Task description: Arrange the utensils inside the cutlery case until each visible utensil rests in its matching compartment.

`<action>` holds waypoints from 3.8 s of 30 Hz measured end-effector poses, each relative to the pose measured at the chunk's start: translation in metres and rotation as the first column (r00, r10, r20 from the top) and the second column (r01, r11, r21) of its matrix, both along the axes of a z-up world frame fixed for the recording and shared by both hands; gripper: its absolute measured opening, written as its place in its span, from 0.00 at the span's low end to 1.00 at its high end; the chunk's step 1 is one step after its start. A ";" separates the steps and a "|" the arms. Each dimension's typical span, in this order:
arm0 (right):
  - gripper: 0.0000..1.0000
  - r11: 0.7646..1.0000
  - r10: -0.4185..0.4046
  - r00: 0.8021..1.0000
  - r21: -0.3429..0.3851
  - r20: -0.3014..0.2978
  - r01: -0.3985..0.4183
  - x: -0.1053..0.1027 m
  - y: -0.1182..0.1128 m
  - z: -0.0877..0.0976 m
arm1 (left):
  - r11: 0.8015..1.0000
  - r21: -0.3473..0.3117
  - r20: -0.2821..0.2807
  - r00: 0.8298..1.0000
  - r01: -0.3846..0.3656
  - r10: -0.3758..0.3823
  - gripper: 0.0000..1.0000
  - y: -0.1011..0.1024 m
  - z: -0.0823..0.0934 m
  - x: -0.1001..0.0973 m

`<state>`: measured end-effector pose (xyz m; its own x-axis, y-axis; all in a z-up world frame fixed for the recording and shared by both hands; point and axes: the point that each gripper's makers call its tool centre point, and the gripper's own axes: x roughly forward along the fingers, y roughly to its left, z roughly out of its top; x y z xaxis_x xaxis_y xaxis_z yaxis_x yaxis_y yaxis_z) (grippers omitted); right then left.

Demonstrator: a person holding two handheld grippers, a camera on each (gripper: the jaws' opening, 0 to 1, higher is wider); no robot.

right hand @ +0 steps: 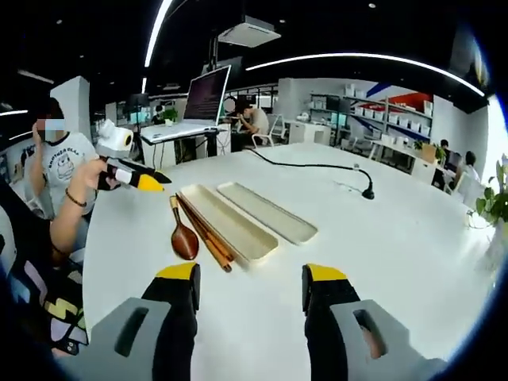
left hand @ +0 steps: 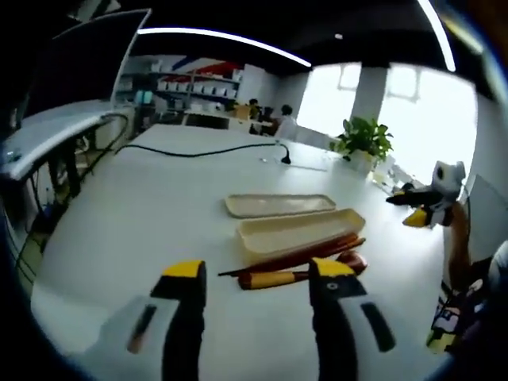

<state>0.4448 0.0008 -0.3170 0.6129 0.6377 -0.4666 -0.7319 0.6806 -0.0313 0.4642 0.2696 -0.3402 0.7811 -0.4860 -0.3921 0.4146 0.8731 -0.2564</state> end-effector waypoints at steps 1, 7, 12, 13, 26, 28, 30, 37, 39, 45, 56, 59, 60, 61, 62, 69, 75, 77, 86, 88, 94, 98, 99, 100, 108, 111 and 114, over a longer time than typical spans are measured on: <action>0.53 1.000 0.010 1.000 -0.019 -0.005 -0.010 0.000 0.002 -0.004 | 1.000 -0.004 -0.003 1.000 0.001 -0.001 0.55 -0.001 -0.001 0.000; 0.41 0.996 0.081 0.995 -0.039 -0.054 -0.083 -0.003 0.021 -0.021 | 1.000 -0.014 -0.024 0.999 0.025 -0.025 0.57 -0.007 -0.006 -0.002; 0.37 0.993 0.107 0.989 -0.034 -0.103 -0.111 -0.003 0.033 -0.035 | 0.999 -0.019 -0.032 0.999 0.028 -0.029 0.56 -0.009 -0.008 -0.002; 0.35 0.993 0.111 0.988 -0.036 -0.109 -0.115 -0.004 0.035 -0.037 | 0.999 -0.020 -0.032 0.999 0.030 -0.030 0.56 -0.010 -0.008 -0.002; 0.23 0.984 0.166 0.969 -0.037 -0.184 -0.176 0.004 0.049 -0.058 | 0.999 -0.033 -0.054 0.998 0.038 -0.039 0.56 -0.011 -0.019 0.005; 0.21 0.983 0.176 0.967 -0.021 -0.183 -0.183 0.005 0.051 -0.059 | 0.999 -0.033 -0.060 0.997 0.043 -0.044 0.55 -0.013 -0.020 0.004; 0.20 0.977 0.210 0.961 -0.004 -0.182 -0.214 0.002 0.055 -0.058 | 0.998 -0.037 -0.052 0.997 0.059 -0.061 0.56 -0.016 -0.019 0.003; 0.09 0.967 0.236 0.960 -0.061 -0.148 -0.247 0.007 0.055 -0.060 | 0.996 -0.052 -0.051 0.996 0.076 -0.079 0.57 -0.022 -0.019 0.003; 0.07 0.964 0.247 0.960 -0.062 -0.136 -0.257 0.008 0.055 -0.060 | 0.996 -0.052 -0.051 0.996 0.076 -0.079 0.56 -0.023 -0.019 0.002; 0.07 0.956 0.282 0.955 -0.053 -0.087 -0.287 0.006 0.059 -0.060 | 0.994 -0.072 -0.051 0.995 0.076 -0.080 0.56 -0.024 -0.019 0.001; 0.05 0.944 0.320 0.945 -0.063 -0.069 -0.324 -0.001 0.060 -0.049 | 0.996 -0.060 -0.044 0.996 0.070 -0.073 0.57 -0.021 -0.020 0.002; 0.04 0.937 0.343 0.937 -0.044 -0.068 -0.346 -0.006 0.063 -0.040 | 0.996 -0.061 -0.048 0.996 0.072 -0.075 0.57 -0.020 -0.019 0.001; 0.04 0.936 0.349 0.935 -0.023 -0.068 -0.351 -0.008 0.065 -0.035 | 0.996 -0.059 -0.048 0.996 0.070 -0.072 0.57 -0.019 -0.019 0.002; 0.04 0.936 0.350 0.935 -0.009 -0.065 -0.351 -0.009 0.066 -0.031 | 0.996 -0.057 -0.048 0.996 0.067 -0.069 0.58 -0.018 -0.019 0.002; 0.04 0.936 0.351 0.934 0.012 -0.063 -0.351 -0.009 0.067 -0.027 | 0.997 -0.054 -0.048 0.997 0.063 -0.065 0.58 -0.016 -0.019 0.004; 0.03 0.934 0.354 0.933 0.076 -0.068 -0.349 -0.012 0.070 -0.019 | 0.996 0.056 0.028 0.997 0.076 -0.078 0.60 -0.014 -0.012 0.004; 0.03 0.929 0.339 0.932 0.200 -0.126 -0.311 -0.014 0.072 -0.012 | 0.911 0.402 0.180 0.967 0.096 -0.181 0.58 -0.024 -0.005 0.009; 0.03 0.928 0.338 0.934 0.205 -0.119 -0.310 -0.015 0.072 -0.009 | 0.876 0.473 0.226 0.949 0.090 -0.220 0.58 -0.029 0.002 0.010; 0.03 0.919 0.360 0.929 0.201 -0.089 -0.338 -0.024 0.070 0.005 | 0.847 0.529 0.314 0.917 0.044 -0.244 0.57 -0.033 0.018 0.010; 0.03 0.919 0.361 0.929 0.199 -0.081 -0.340 -0.025 0.068 0.009 | 0.869 0.493 0.292 0.935 0.033 -0.201 0.57 -0.028 0.014 0.012; 0.03 0.920 0.357 0.932 0.198 -0.064 -0.339 -0.024 0.062 0.017 | 0.946 0.321 0.222 0.966 0.057 -0.133 0.58 -0.025 0.004 0.014; 0.03 0.924 0.353 0.933 0.183 -0.075 -0.335 -0.018 0.059 0.015 | 0.942 0.333 0.246 0.960 0.044 -0.132 0.60 -0.028 0.005 0.018; 0.03 0.925 0.353 0.932 0.177 -0.081 -0.335 -0.016 0.058 0.014 | 0.944 0.327 0.240 0.962 0.048 -0.132 0.62 -0.029 0.003 0.019; 0.03 0.926 0.353 0.932 0.173 -0.087 -0.335 -0.015 0.057 0.012 | 0.946 0.320 0.232 0.964 0.054 -0.133 0.62 -0.030 0.001 0.019; 0.04 0.941 0.322 0.938 0.155 -0.125 -0.302 -0.001 0.048 0.000 | 0.972 0.209 0.174 0.974 0.107 -0.145 0.62 -0.047 -0.009 0.016; 0.04 0.944 0.316 0.939 0.145 -0.137 -0.297 0.003 0.049 -0.003 | 0.981 0.153 0.182 0.973 0.118 -0.146 0.64 -0.054 -0.004 0.017; 0.04 0.943 0.319 0.936 0.153 -0.149 -0.297 0.008 0.050 -0.004 | 0.980 0.167 0.187 0.972 0.108 -0.139 0.69 -0.053 -0.004 0.018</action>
